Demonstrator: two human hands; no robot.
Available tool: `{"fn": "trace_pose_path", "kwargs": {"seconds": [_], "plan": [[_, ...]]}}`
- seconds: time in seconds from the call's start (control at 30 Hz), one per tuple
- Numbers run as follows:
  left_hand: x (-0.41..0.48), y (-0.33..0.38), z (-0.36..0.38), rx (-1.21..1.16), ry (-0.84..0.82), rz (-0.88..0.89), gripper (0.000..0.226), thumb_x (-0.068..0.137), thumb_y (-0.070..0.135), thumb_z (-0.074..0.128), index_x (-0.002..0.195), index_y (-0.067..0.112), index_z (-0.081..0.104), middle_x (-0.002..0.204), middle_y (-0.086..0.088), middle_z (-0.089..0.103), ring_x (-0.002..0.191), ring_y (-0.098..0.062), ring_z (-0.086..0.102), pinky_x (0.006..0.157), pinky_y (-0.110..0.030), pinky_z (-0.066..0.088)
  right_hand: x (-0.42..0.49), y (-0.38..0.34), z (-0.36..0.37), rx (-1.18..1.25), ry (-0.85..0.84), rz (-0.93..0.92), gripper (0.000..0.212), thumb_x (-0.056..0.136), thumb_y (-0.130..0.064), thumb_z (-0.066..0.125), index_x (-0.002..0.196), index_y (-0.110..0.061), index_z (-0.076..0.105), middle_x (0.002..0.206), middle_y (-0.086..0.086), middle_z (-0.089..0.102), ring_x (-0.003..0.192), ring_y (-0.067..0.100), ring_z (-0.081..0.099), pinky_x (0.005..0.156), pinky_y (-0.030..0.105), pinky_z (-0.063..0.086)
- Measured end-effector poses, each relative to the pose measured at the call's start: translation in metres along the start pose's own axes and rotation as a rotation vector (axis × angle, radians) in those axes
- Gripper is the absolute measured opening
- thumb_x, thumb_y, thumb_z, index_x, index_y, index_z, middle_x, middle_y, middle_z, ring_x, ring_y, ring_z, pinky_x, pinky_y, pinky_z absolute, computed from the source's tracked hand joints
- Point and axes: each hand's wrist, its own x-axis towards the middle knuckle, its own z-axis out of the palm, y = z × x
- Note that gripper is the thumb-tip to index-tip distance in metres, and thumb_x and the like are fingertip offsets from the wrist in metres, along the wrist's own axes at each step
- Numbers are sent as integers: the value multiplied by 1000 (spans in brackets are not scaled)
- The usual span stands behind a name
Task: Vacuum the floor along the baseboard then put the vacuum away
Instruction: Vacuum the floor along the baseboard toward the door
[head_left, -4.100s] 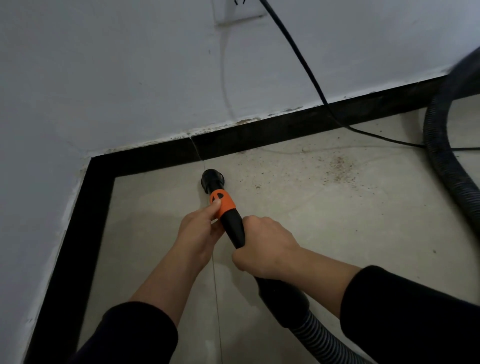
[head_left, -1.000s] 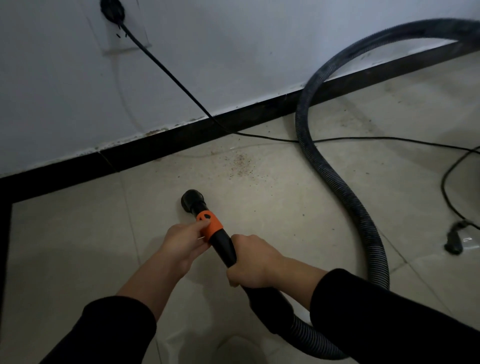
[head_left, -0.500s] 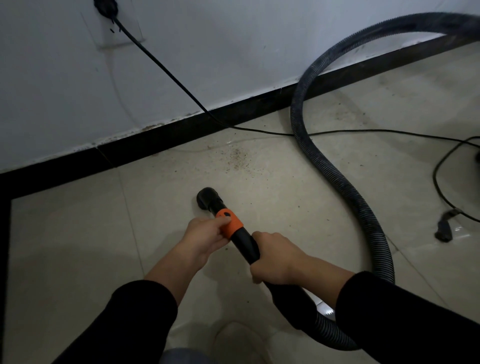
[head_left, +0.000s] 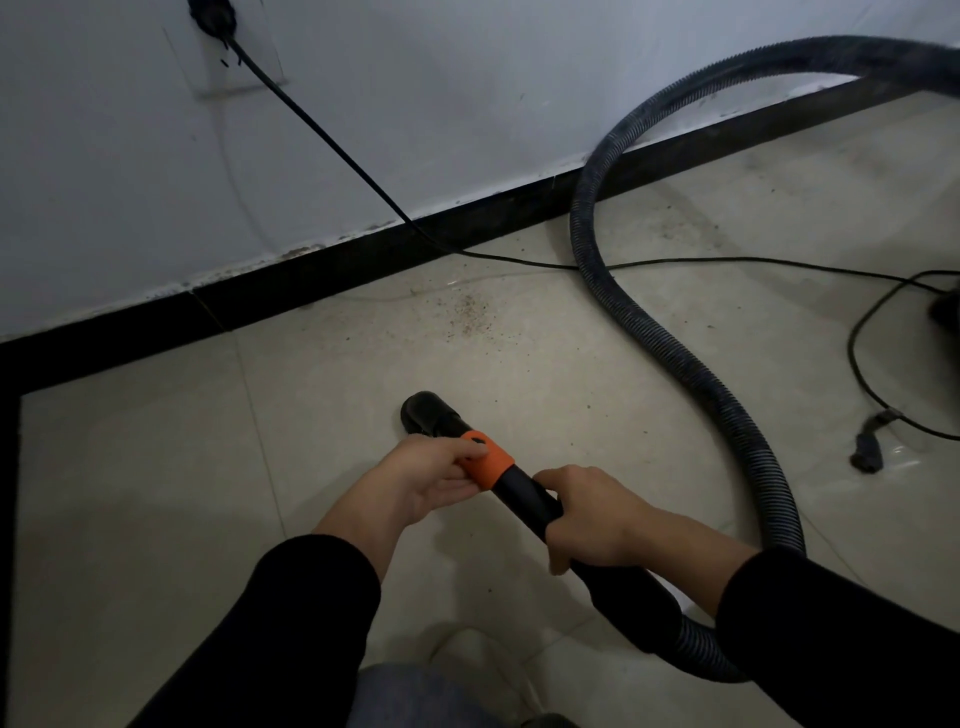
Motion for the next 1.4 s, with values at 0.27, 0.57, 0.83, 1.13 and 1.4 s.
{"fn": "trace_pose_path", "kwargs": {"seconds": [0.27, 0.57, 0.83, 1.13, 1.4], "plan": [[-3, 3, 14, 130, -16, -27, 47, 85, 6, 70, 126, -2, 50, 117, -26, 59, 93, -32, 67, 65, -32, 56, -15, 8, 1, -82, 4, 9, 38, 67, -13, 76, 92, -23, 48, 77, -3, 52, 73, 20, 54, 54, 24, 38], [-2, 4, 52, 70, 16, 14, 42, 89, 8, 66, 124, 1, 46, 110, -18, 56, 99, -29, 61, 68, -31, 52, -19, 27, -12, -60, 32, 72, 40, 67, -11, 75, 103, -17, 58, 83, 1, 60, 75, 20, 59, 61, 26, 46], [0, 2, 78, -25, 44, 47, 27, 90, 8, 62, 104, 10, 39, 98, -9, 54, 105, -27, 59, 74, -31, 51, -23, 39, -20, -66, 58, 115, 45, 67, -15, 77, 108, -18, 57, 87, 2, 63, 78, 19, 63, 67, 29, 52], [-2, 3, 92, 18, 27, 60, 25, 91, 7, 60, 103, 11, 38, 86, -5, 49, 97, -25, 56, 75, -31, 50, -27, 52, -22, -65, 96, 136, 43, 67, -15, 76, 106, -19, 58, 80, -1, 61, 75, 18, 62, 63, 29, 50], [-8, -2, 94, -5, -1, 2, 24, 90, 9, 61, 103, 9, 41, 84, -7, 52, 91, -27, 59, 64, -31, 52, -34, 58, -23, -47, 60, 130, 50, 65, -14, 77, 111, -20, 60, 90, 3, 67, 82, 20, 64, 78, 39, 56]]}}
